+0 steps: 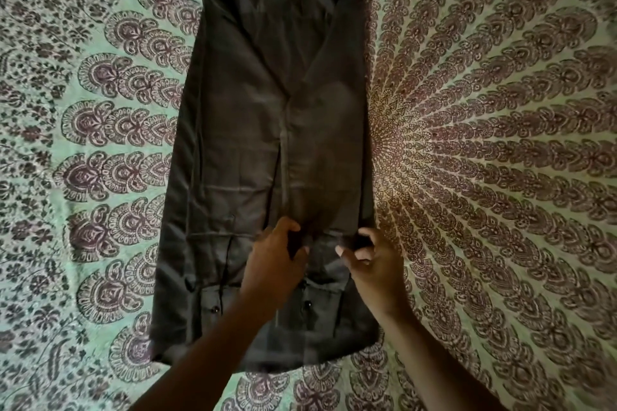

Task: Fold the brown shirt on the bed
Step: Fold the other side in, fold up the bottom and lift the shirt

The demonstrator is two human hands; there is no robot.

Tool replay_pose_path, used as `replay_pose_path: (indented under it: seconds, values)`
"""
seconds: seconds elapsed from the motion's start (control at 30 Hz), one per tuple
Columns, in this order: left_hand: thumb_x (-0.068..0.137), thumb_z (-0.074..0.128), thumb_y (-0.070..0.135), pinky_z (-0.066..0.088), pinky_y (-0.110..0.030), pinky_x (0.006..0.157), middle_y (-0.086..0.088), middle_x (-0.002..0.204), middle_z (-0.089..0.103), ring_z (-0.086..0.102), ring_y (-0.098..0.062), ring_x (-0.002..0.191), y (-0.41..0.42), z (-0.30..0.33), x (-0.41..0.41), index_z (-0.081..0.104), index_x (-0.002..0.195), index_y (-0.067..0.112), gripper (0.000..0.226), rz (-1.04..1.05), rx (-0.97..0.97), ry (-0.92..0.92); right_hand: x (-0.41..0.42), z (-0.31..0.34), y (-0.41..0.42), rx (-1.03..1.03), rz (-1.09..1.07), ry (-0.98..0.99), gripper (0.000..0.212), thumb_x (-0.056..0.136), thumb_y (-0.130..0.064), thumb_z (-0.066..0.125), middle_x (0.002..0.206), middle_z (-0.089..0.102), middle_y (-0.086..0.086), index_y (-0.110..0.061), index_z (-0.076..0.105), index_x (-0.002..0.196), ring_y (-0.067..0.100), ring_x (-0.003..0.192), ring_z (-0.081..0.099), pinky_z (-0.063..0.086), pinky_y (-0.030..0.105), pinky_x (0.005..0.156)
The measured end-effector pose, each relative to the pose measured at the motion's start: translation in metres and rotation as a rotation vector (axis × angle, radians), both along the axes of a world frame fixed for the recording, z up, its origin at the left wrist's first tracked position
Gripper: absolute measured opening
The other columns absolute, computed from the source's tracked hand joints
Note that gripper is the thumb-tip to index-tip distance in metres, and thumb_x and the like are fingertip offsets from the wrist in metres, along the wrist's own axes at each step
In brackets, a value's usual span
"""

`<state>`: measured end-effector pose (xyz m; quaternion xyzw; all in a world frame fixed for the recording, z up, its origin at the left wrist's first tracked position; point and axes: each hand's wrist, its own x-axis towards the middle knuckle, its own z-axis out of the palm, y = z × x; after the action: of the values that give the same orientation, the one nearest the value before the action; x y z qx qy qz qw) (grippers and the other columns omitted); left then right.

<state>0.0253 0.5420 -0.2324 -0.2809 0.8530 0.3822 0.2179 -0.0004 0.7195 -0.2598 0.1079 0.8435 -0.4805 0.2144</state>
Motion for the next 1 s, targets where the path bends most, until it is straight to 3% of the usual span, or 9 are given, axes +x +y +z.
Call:
replay_pose_path:
  seconds: [0.13,0.3,0.37,0.47,0.53,0.63,0.73,0.8,1.0]
  values:
    - [0.092,0.069,0.016,0.049,-0.046,0.107,-0.007,0.141,0.053,0.057,-0.029,0.125,-0.006,0.000,0.018,0.058,0.139,0.019,0.049,-0.068,-0.008,-0.040,0.006,0.003,0.006,0.005,0.045,-0.043,0.042,0.090,-0.015,0.078,0.075,0.063,-0.001,-0.023,0.060,0.128,0.014,0.072,0.067,0.062,0.046,0.067]
    - [0.089,0.072,0.014,0.039,-0.035,0.116,-0.008,0.153,0.036,0.047,-0.029,0.137,-0.006,0.001,0.037,0.043,0.152,0.012,0.070,-0.243,-0.066,0.010,0.013,0.003,0.011,0.024,0.040,-0.011,0.043,0.094,-0.019,0.074,0.079,0.067,-0.006,-0.018,0.059,0.135,0.014,0.077,0.070,0.063,0.052,0.070]
    - [0.090,0.071,0.014,0.046,-0.041,0.110,-0.012,0.152,0.039,0.052,-0.035,0.131,-0.005,0.003,0.045,0.047,0.149,0.011,0.064,-0.253,-0.093,0.043,0.017,0.002,0.012,0.062,0.058,0.016,0.046,0.093,-0.020,0.076,0.074,0.069,-0.004,-0.014,0.059,0.135,0.017,0.068,0.072,0.063,0.050,0.070]
    - [0.091,0.065,0.011,0.058,-0.047,0.077,-0.016,0.129,0.054,0.065,-0.040,0.101,-0.001,0.010,0.059,0.060,0.122,0.008,0.032,-0.197,-0.225,0.155,0.022,0.002,0.011,0.156,0.071,0.109,0.044,0.090,-0.018,0.079,0.066,0.062,-0.008,-0.011,0.061,0.129,0.018,0.061,0.070,0.062,0.045,0.066]
    - [0.089,0.061,0.018,0.059,-0.048,0.063,-0.016,0.119,0.053,0.064,-0.040,0.095,-0.003,0.015,0.065,0.058,0.113,0.008,0.026,-0.179,-0.365,0.162,0.028,0.004,0.007,0.195,0.062,0.137,0.044,0.088,-0.019,0.081,0.064,0.057,-0.012,-0.010,0.061,0.126,0.013,0.062,0.066,0.058,0.035,0.060]
    - [0.086,0.052,0.033,0.055,-0.052,0.070,-0.018,0.121,0.050,0.053,-0.041,0.110,-0.014,0.015,0.072,0.051,0.124,0.007,0.046,-0.144,-0.451,0.064,0.039,0.007,-0.001,0.248,0.070,0.097,0.049,0.085,-0.025,0.084,0.067,0.056,-0.013,-0.016,0.056,0.124,0.013,0.064,0.062,0.042,0.026,0.054]
    - [0.094,0.051,0.015,0.051,-0.053,0.077,-0.020,0.126,0.056,0.059,-0.048,0.109,-0.024,0.007,0.075,0.048,0.127,0.008,0.035,-0.037,-0.346,-0.018,0.047,0.009,-0.007,0.235,0.053,0.089,0.048,0.083,-0.020,0.084,0.067,0.056,-0.015,-0.017,0.057,0.123,0.014,0.066,0.063,0.047,0.029,0.058]
    - [0.096,0.053,0.011,0.047,-0.050,0.071,-0.022,0.125,0.059,0.062,-0.051,0.100,-0.023,0.003,0.077,0.051,0.128,0.008,0.032,-0.029,-0.305,0.022,0.050,0.010,-0.008,0.231,0.039,0.112,0.045,0.085,-0.016,0.083,0.065,0.055,-0.015,-0.013,0.058,0.123,0.000,0.059,0.057,0.042,0.015,0.053]
    - [0.094,0.065,0.034,0.054,-0.052,0.078,-0.018,0.128,0.049,0.050,-0.041,0.118,-0.025,-0.002,0.078,0.052,0.120,0.009,0.038,-0.081,-0.465,0.051,0.061,0.011,-0.008,0.214,0.042,0.169,0.051,0.084,-0.020,0.085,0.065,0.055,-0.014,-0.011,0.057,0.126,-0.007,0.058,0.054,0.042,0.008,0.052]
